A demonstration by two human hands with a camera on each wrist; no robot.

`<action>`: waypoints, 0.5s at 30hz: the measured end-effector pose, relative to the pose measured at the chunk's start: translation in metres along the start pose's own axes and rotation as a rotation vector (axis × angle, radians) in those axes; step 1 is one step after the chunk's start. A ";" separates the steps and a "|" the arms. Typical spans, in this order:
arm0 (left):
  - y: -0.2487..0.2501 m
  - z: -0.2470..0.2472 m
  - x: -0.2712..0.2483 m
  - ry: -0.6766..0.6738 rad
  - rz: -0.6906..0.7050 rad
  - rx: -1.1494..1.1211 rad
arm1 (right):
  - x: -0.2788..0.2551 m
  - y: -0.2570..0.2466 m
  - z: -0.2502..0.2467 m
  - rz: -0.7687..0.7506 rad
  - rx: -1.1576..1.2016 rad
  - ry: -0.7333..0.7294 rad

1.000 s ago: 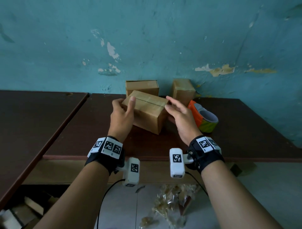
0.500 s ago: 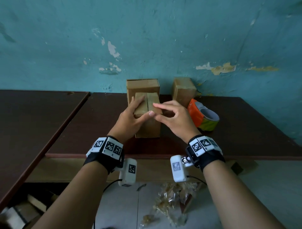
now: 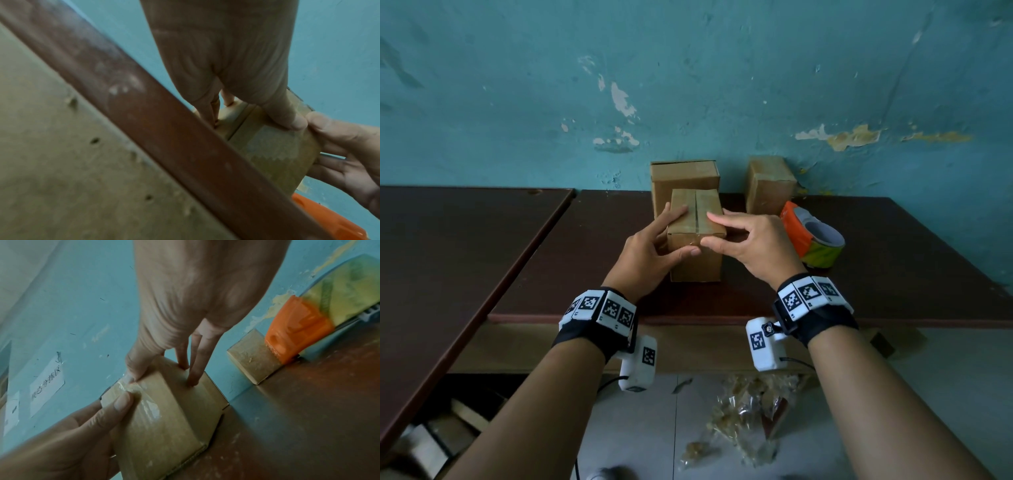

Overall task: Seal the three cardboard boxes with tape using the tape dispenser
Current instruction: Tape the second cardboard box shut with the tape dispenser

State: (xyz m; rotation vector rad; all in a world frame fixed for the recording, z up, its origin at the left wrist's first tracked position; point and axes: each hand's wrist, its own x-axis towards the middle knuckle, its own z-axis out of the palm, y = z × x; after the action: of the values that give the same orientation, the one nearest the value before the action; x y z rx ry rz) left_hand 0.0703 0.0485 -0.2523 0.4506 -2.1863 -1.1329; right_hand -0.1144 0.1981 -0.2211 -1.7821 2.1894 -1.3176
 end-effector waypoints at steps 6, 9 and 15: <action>-0.003 -0.001 0.001 0.008 0.003 0.008 | -0.004 0.000 0.000 -0.005 0.028 -0.030; 0.000 -0.003 0.003 0.011 -0.035 -0.016 | -0.005 -0.003 -0.005 0.008 0.010 -0.069; 0.022 -0.004 0.012 0.029 -0.097 -0.040 | 0.001 0.002 -0.014 0.074 0.153 -0.090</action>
State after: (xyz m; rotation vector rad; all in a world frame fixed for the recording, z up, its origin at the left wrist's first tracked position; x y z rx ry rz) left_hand 0.0636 0.0519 -0.2281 0.5569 -2.1332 -1.2120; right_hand -0.1234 0.2051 -0.2123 -1.6563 2.0286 -1.3227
